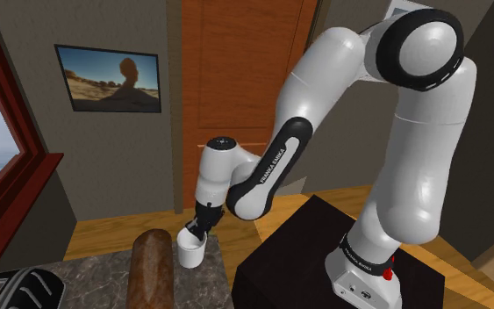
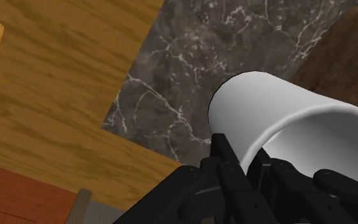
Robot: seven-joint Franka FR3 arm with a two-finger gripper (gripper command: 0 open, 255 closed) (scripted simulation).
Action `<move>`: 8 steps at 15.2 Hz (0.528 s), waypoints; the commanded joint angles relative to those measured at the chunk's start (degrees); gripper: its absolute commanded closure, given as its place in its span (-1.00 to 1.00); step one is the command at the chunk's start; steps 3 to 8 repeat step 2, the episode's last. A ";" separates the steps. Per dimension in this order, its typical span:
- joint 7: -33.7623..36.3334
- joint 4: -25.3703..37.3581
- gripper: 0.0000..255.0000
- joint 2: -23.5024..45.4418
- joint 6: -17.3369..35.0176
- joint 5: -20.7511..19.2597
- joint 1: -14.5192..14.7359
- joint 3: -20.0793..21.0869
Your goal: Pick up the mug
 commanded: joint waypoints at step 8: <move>-0.60 -0.17 1.00 -1.04 -0.85 0.93 -0.50 0.76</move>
